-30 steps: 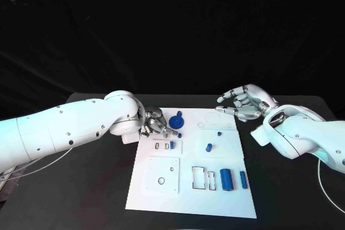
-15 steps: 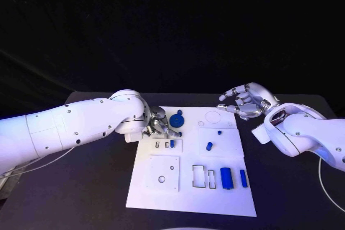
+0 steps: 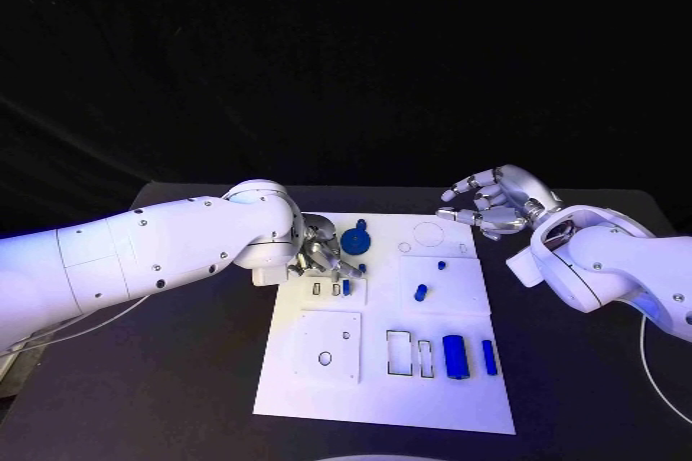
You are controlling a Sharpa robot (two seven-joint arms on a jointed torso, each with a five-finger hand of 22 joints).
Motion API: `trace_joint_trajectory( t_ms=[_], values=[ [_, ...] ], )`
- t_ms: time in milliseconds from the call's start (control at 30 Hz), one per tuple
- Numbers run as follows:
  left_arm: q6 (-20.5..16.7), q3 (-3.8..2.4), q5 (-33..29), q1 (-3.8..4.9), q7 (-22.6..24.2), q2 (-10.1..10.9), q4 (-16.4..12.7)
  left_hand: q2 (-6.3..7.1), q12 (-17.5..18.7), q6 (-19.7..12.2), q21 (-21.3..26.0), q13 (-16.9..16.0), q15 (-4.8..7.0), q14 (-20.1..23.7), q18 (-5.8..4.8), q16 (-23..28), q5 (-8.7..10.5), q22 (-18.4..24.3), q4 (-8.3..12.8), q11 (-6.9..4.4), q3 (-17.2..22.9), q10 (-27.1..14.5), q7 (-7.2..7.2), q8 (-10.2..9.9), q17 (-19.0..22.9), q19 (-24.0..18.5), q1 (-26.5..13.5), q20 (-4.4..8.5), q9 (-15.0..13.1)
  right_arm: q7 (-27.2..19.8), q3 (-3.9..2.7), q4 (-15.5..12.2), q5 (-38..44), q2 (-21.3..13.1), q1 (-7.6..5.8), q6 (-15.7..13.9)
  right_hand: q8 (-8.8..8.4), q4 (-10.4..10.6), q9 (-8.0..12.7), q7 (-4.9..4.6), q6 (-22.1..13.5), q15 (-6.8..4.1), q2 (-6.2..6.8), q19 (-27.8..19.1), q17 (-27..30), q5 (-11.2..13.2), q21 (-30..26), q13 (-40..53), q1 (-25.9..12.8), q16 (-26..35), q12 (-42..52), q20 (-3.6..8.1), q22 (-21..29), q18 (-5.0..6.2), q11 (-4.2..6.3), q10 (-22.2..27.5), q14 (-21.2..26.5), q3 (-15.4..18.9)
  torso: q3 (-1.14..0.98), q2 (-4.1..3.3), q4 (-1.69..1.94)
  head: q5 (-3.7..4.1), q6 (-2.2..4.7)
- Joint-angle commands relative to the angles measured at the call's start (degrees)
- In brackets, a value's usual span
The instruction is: Assemble the parts on the task board
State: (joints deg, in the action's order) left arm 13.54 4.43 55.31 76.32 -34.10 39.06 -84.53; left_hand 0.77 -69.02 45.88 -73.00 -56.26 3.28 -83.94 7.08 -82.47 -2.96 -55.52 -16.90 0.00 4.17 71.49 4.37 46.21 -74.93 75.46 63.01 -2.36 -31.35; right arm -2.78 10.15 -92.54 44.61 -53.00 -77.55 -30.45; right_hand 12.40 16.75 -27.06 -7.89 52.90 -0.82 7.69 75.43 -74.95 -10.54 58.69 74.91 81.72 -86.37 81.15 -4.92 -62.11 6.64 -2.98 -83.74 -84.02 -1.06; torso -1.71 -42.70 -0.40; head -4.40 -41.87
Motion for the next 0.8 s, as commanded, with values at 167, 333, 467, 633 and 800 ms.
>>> trace_joint_trajectory(
  t_ms=[167, 333, 467, 633, 800],
  values=[
    [2.07, 0.27, -0.3, -0.01, -0.22, -0.7, 0.07, -1.19, -0.23, -0.04, -0.37, 0.03, 0.47, -2.97, -0.71, -0.24, 0.11, -0.28, 0.05, -0.2, -0.52, 0.27, -0.44, 0.44, -3.24, 0.01, 0.07, 0.27, -0.29, 0.61, -0.01, -0.09, 0.03, 0.01, 0.03, 0.82, 0.36, -0.13, -0.06, 0.23, 0.18, -0.38, 0.06, 0.23, -6.34, -0.01, -0.14, 6.23, -0.41, -0.13, -0.34, 0.08, -0.04, 0.52, 0.08, 0.09, -4.03, 0.18, 0.02, -0.06, -0.11, -0.28, 0.01],
    [2.38, 0.48, -0.42, -0.03, -0.23, -0.86, 0.09, -1.62, -0.24, -0.22, -0.52, 0.07, 0.52, -2.96, -0.72, -0.21, 0.11, -0.43, 0.15, -0.26, -0.58, 0.23, -0.49, 0.6, -3.19, -0.1, 0.78, 0.28, -0.5, 0.74, 0.0, -0.25, 0.04, -0.08, 0.04, 0.91, 0.37, -0.16, -0.06, 0.24, 0.17, -0.38, 0.05, 0.22, -6.32, -0.03, -0.17, 6.24, -0.35, -0.12, -0.34, 0.09, -0.02, 0.52, 0.09, 0.09, -4.03, 0.14, -0.01, -0.05, -0.04, -0.49, -0.2],
    [2.55, 0.57, -0.5, -0.03, -0.23, -0.86, 0.08, -2.04, -0.22, -0.45, -0.72, 0.18, 0.55, -2.96, -0.73, -0.21, 0.1, -0.65, 0.19, -0.28, -0.54, 0.14, -0.52, 0.74, -3.17, -0.21, 1.96, 0.3, -0.73, 0.88, 0.0, -0.24, 0.06, -0.13, 0.06, 1.01, 0.37, -0.16, -0.06, 0.24, 0.17, -0.38, 0.05, 0.22, -6.32, -0.03, -0.17, 6.24, -0.35, -0.12, -0.34, 0.09, -0.02, 0.52, 0.09, 0.09, -4.03, 0.14, 0.0, -0.03, -0.03, -0.45, -0.23],
    [2.67, 0.61, -0.53, -0.03, -0.24, -0.9, -0.01, -2.22, -0.21, -0.57, -0.82, 0.22, 0.56, -2.96, -0.74, -0.21, 0.1, -0.77, 0.19, -0.29, -0.46, 0.1, -0.52, 0.8, -3.17, -0.27, 2.57, 0.3, -0.84, 0.94, 0.0, -0.11, 0.07, -0.11, 0.13, 1.1, 0.39, -0.19, -0.07, 0.25, 0.15, -0.39, 0.03, 0.2, -6.24, -0.04, -0.25, 6.18, -0.27, -0.08, -0.39, 0.09, 0.04, 0.54, 0.1, 0.12, -4.01, 0.1, 0.01, -0.01, -0.02, -0.49, -0.28],
    [2.92, 0.63, -0.55, -0.03, -0.25, -0.87, -0.07, -2.23, -0.17, -0.59, -0.87, 0.29, 0.56, -2.96, -0.76, -0.22, 0.1, -0.86, 0.2, -0.29, -0.45, 0.06, -0.52, 0.8, -3.18, -0.24, 2.66, 0.3, -0.85, 0.99, 0.0, 0.05, 0.07, -0.01, 0.21, 1.18, 0.4, -0.21, -0.07, 0.25, 0.15, -0.39, 0.02, 0.19, -6.25, -0.05, -0.3, 6.17, -0.23, -0.08, -0.41, 0.1, 0.08, 0.54, 0.1, 0.14, -4.01, 0.07, 0.0, -0.02, -0.06, -0.53, -0.21]
  ],
)
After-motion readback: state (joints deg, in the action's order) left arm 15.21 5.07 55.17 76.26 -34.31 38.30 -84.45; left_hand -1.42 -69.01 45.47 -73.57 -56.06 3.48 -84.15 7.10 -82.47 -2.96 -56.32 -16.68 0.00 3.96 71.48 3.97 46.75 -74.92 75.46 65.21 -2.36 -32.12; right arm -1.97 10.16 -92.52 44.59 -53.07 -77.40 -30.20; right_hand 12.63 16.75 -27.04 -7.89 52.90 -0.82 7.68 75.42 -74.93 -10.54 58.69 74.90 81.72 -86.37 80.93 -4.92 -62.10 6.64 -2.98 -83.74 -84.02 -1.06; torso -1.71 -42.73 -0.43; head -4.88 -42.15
